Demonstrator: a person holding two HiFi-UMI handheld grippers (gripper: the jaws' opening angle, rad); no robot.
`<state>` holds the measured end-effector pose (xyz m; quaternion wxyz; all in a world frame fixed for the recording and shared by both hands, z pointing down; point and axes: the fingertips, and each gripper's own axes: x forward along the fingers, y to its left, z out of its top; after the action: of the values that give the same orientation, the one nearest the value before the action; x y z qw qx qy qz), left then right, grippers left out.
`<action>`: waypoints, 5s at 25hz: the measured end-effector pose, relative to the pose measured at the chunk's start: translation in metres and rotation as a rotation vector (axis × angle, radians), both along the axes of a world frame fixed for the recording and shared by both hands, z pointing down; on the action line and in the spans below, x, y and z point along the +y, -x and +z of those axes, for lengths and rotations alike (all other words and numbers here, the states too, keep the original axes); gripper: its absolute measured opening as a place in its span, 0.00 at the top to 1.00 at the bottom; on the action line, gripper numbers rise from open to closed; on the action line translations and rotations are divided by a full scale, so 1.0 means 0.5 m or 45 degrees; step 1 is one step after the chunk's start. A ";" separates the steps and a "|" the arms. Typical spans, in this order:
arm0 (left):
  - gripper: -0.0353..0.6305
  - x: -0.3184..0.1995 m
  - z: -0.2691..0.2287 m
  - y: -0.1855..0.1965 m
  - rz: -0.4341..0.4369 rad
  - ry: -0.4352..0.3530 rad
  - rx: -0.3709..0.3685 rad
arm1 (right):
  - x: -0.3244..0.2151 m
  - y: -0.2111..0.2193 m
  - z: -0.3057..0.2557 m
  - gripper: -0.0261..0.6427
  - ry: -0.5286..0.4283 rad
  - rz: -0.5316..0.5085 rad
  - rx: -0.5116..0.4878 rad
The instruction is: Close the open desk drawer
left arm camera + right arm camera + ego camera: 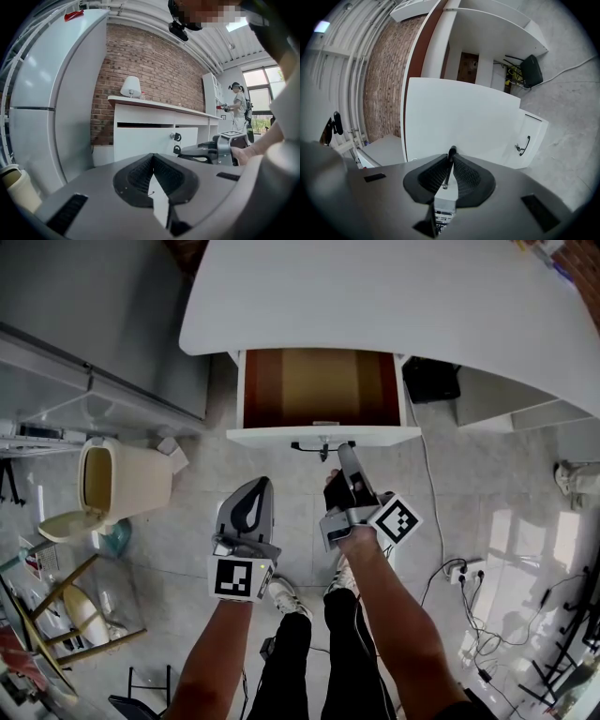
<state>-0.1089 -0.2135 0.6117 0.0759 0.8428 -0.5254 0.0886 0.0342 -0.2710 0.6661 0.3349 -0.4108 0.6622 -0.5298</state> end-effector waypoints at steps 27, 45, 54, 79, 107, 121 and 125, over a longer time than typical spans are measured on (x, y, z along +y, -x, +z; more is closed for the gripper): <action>0.94 -0.096 -0.009 -0.036 -0.046 0.016 -0.020 | -0.200 0.006 0.004 0.88 0.017 -0.049 -0.004; 0.94 -0.139 -0.028 -0.033 -0.109 0.001 -0.013 | -0.294 0.006 -0.004 0.88 0.049 -0.057 -0.037; 0.94 -0.126 -0.035 -0.024 -0.118 0.000 -0.013 | -0.297 0.006 0.003 0.88 0.056 -0.037 -0.025; 0.94 0.032 -0.229 -0.011 -0.066 -0.030 0.110 | 0.084 0.070 -0.282 0.89 -0.436 -0.386 1.100; 0.94 0.282 -0.771 0.002 0.147 -0.276 0.065 | 0.420 0.053 -0.893 0.91 -0.688 0.091 1.671; 0.94 0.311 -0.846 -0.042 0.101 -0.327 0.020 | 0.451 0.019 -0.973 0.92 -0.790 0.090 1.668; 0.94 0.333 -0.849 -0.063 0.097 -0.329 0.008 | 0.466 0.010 -0.981 0.92 -0.822 0.078 1.665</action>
<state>-0.0773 -0.0471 0.1870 -0.0349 0.8651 -0.4999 0.0203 0.0289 -0.0378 0.1755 -0.0100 -0.5423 0.8383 0.0553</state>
